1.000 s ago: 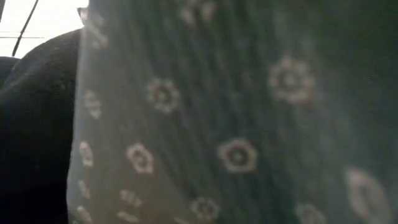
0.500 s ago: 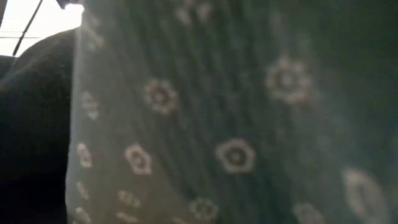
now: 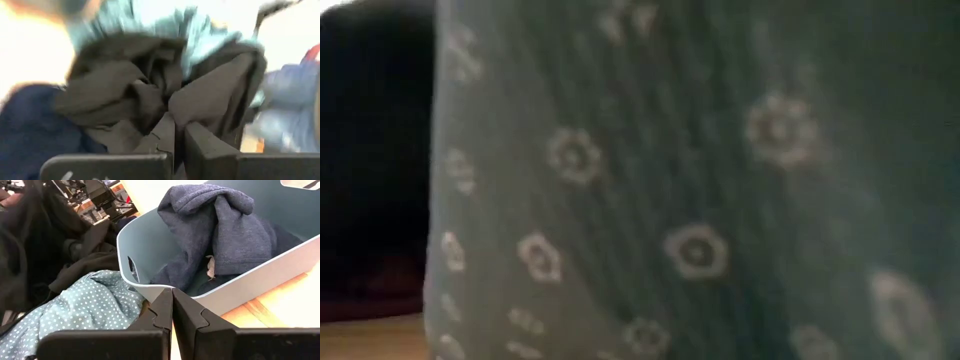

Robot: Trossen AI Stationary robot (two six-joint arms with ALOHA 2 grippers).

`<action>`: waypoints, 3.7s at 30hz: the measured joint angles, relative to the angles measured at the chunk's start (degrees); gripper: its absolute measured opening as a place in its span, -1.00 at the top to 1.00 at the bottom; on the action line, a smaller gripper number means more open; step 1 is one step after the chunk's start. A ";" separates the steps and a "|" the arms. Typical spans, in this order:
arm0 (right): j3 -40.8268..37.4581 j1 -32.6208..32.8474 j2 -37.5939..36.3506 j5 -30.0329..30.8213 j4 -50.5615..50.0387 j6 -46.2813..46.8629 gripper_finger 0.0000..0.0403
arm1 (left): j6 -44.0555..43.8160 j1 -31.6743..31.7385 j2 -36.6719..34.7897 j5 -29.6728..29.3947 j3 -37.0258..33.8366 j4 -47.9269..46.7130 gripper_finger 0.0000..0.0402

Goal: Pick & Place Cloths
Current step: Put the black shirt into the white basket

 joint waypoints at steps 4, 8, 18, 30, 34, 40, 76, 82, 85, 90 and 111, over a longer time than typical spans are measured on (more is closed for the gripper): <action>0.00 0.00 0.02 -0.01 0.00 0.00 0.96 | -1.53 0.88 -4.49 -6.30 5.92 -0.04 0.93; 0.00 0.00 0.00 -0.01 0.00 0.00 0.96 | -1.54 1.28 -7.06 -10.41 12.32 -0.07 0.93; 0.00 0.00 0.00 -0.01 0.00 0.00 0.96 | 5.33 1.47 -9.38 -24.25 30.34 -0.06 0.93; 0.00 0.00 0.00 -0.01 0.00 0.00 0.96 | 32.58 1.47 -8.14 -41.87 49.52 16.48 0.93; 0.00 0.00 0.00 -0.01 0.00 0.00 0.96 | 47.90 1.47 -8.83 -43.63 49.08 28.65 0.93; 0.00 0.00 0.00 -0.01 0.00 0.00 0.96 | 72.18 1.47 -7.18 -60.61 49.37 40.57 0.93; 0.00 0.00 0.00 -0.01 0.00 0.00 0.96 | 27.65 23.28 6.56 -58.59 44.78 -24.07 0.87; 0.00 -0.01 0.00 -0.02 0.00 0.00 0.96 | 22.76 23.55 6.69 -41.95 32.29 -27.28 0.86; 0.00 0.00 0.00 -0.02 0.00 0.00 0.96 | 17.42 23.69 6.80 -37.72 25.94 -27.20 0.84; 0.00 -0.02 0.00 -0.03 0.00 0.00 0.96 | 7.56 24.62 6.75 -31.59 19.35 -27.34 0.70; 0.00 -0.01 0.00 -0.03 0.00 0.00 0.96 | 5.31 14.63 5.60 -26.65 35.91 -22.83 -0.26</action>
